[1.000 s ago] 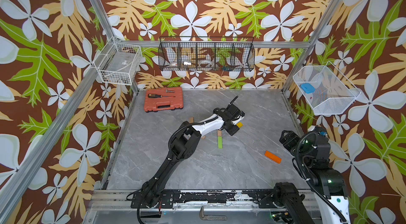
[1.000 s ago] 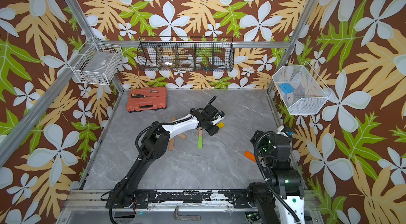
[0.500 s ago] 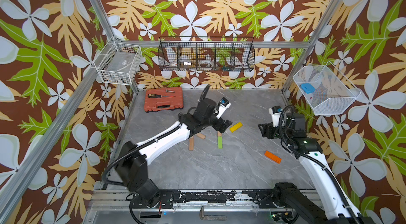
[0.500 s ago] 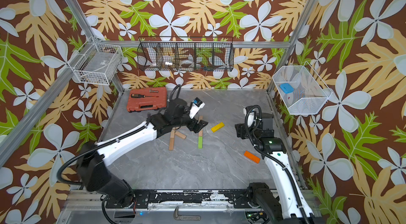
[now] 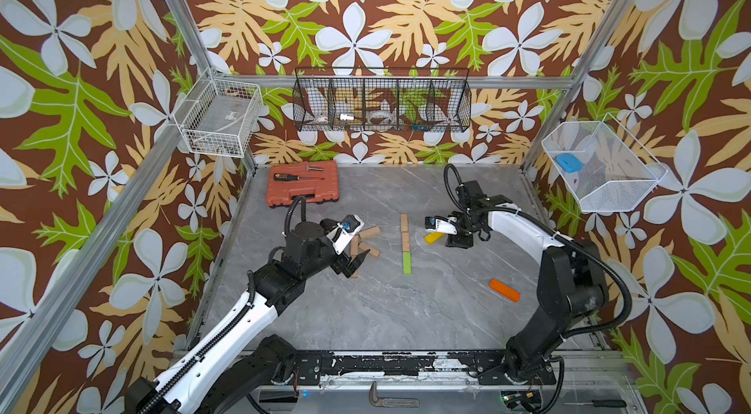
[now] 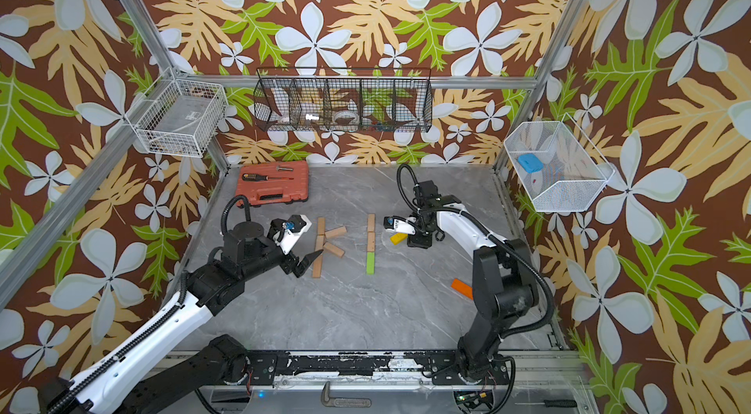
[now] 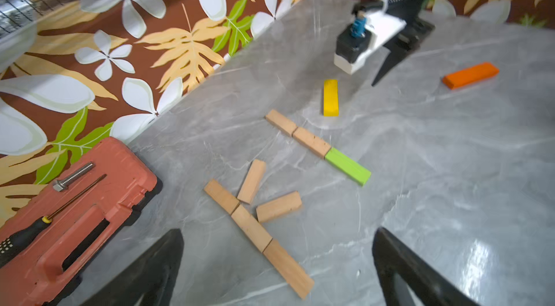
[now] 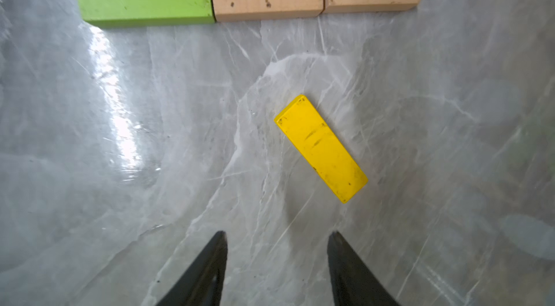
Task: Assemble the letter k with building blocks
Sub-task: Assemble the building block at the center of the board.
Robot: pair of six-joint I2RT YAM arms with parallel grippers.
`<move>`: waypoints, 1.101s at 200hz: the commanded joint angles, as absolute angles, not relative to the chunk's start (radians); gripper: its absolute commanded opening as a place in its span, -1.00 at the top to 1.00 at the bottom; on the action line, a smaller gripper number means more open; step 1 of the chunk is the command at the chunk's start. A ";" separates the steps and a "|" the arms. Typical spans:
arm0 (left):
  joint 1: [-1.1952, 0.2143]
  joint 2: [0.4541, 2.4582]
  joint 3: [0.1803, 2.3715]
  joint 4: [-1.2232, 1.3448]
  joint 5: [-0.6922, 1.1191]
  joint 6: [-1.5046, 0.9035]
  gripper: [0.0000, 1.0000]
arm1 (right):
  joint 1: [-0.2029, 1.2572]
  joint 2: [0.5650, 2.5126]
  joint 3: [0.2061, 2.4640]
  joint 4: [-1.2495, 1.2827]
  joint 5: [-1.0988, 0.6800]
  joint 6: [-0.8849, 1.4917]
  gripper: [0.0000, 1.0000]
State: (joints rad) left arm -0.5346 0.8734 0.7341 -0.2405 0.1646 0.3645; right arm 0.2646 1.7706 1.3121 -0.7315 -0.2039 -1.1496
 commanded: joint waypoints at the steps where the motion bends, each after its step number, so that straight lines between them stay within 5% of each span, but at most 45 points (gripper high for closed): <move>1: -0.532 0.855 0.687 -0.203 0.274 0.480 -1.00 | 0.273 1.846 1.400 -0.794 -0.137 -1.298 -0.14; 76: -0.531 0.815 0.577 -0.087 0.304 0.543 -1.00 | 0.276 2.093 1.632 -0.933 -0.178 -1.410 -0.11; 220: -0.503 0.854 0.568 -0.078 0.332 0.566 -1.00 | 0.283 2.234 1.759 -0.976 -0.194 -1.433 -0.05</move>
